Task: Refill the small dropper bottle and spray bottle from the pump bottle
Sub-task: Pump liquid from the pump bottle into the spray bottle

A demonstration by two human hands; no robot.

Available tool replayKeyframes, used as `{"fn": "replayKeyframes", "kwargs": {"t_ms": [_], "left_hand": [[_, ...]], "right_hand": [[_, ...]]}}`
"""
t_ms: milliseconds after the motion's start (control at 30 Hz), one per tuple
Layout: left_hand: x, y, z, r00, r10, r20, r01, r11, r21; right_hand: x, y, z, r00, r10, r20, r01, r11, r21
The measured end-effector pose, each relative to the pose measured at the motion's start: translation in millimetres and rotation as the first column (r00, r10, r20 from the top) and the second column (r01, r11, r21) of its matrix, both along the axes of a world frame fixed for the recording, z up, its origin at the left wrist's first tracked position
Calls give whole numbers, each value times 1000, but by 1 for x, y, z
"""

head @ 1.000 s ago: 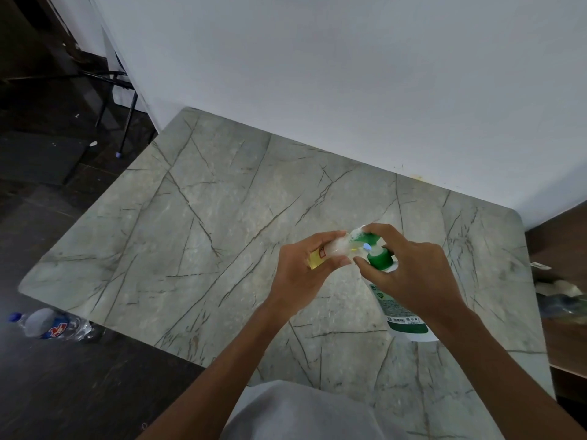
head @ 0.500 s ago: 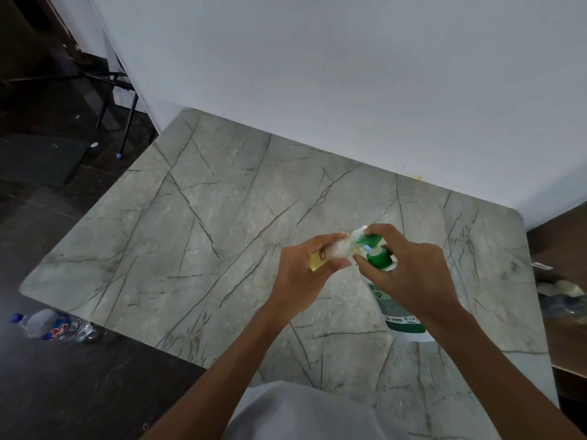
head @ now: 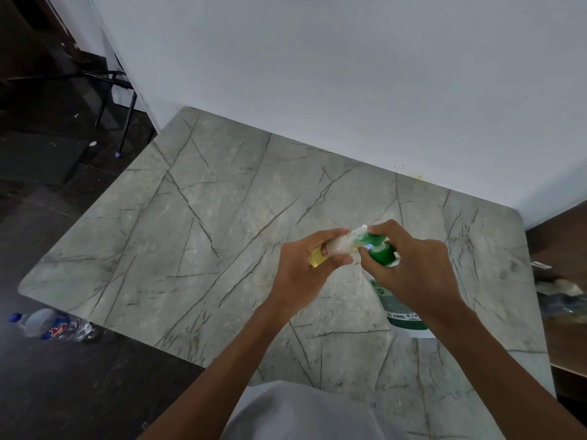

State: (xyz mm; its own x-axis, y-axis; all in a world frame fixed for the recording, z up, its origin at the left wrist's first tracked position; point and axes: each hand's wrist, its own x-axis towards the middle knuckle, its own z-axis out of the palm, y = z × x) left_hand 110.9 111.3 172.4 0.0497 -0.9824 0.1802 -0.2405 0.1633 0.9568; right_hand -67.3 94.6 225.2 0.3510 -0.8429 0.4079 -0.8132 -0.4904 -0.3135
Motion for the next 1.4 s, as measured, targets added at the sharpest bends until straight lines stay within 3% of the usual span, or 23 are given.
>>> {"fn": "replayKeyframes", "kwargs": {"t_ms": [333, 800, 1200, 1400], "left_hand": [[2, 1, -1, 1000, 12, 15, -12, 999, 33], [0, 4, 0, 999, 12, 37, -11, 1000, -6], [2, 4, 1, 1000, 9, 10, -9, 1000, -7], [0, 4, 2, 999, 15, 33, -14, 1000, -26]], "right_hand": [[-3, -3, -2, 996, 14, -90, -12, 999, 33], [1, 4, -7, 1000, -19, 21, 18, 998, 59], [-2, 1, 2, 993, 37, -115, -35, 999, 17], [-2, 2, -2, 1000, 15, -24, -15, 1000, 23]]}}
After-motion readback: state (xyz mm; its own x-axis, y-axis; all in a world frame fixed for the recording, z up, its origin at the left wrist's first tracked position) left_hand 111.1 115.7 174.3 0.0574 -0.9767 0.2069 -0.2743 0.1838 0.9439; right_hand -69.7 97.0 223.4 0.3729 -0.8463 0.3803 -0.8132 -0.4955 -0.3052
